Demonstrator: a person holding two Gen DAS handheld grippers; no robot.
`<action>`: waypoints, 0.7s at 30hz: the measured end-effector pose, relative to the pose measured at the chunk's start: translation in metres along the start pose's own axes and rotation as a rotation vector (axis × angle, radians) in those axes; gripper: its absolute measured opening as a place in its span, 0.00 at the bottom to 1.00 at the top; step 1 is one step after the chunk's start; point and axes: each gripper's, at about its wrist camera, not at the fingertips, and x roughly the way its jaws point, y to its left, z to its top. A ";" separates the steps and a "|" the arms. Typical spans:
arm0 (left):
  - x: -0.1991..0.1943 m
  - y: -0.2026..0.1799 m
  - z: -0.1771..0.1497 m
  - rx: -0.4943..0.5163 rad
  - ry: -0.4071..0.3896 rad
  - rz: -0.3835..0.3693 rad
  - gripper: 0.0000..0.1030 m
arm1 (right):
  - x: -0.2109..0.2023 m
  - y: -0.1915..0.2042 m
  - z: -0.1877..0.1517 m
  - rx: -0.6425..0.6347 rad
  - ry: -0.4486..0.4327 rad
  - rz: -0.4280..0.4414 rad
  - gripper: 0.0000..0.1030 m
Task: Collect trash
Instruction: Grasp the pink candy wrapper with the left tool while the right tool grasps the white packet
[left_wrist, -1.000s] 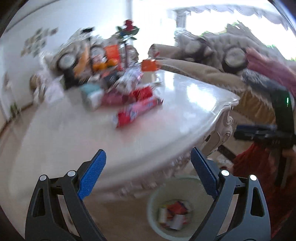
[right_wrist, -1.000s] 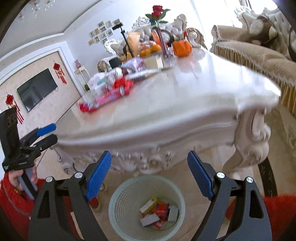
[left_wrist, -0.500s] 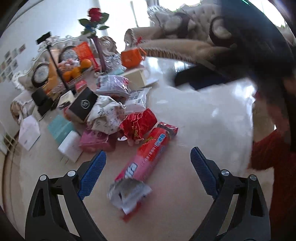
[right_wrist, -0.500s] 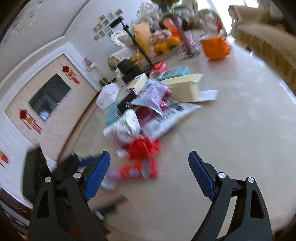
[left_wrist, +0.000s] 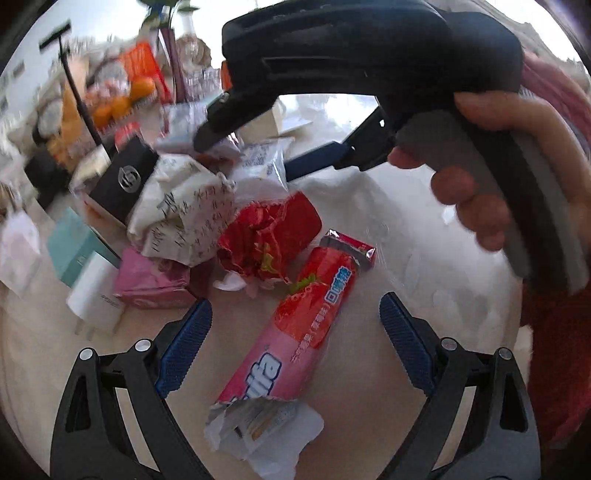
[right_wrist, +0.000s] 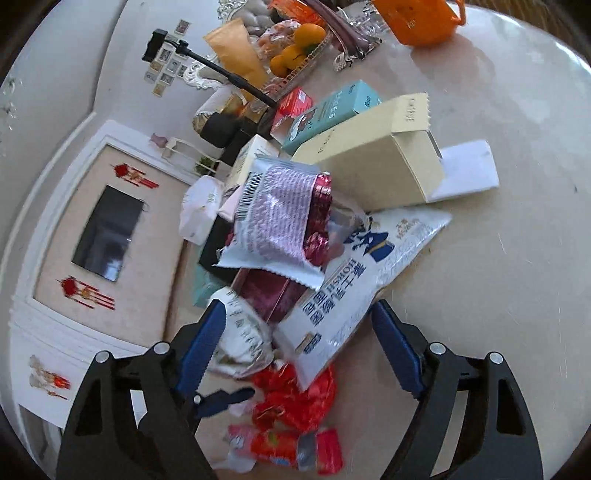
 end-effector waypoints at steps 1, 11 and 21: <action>0.001 0.003 0.002 -0.025 0.006 -0.025 0.76 | 0.001 0.002 0.002 -0.025 -0.006 -0.023 0.66; -0.013 -0.005 -0.006 -0.101 0.011 0.009 0.33 | -0.023 -0.009 -0.018 -0.185 -0.108 -0.160 0.21; -0.049 0.014 -0.038 -0.357 -0.157 -0.142 0.33 | -0.085 -0.022 -0.038 -0.160 -0.225 -0.116 0.18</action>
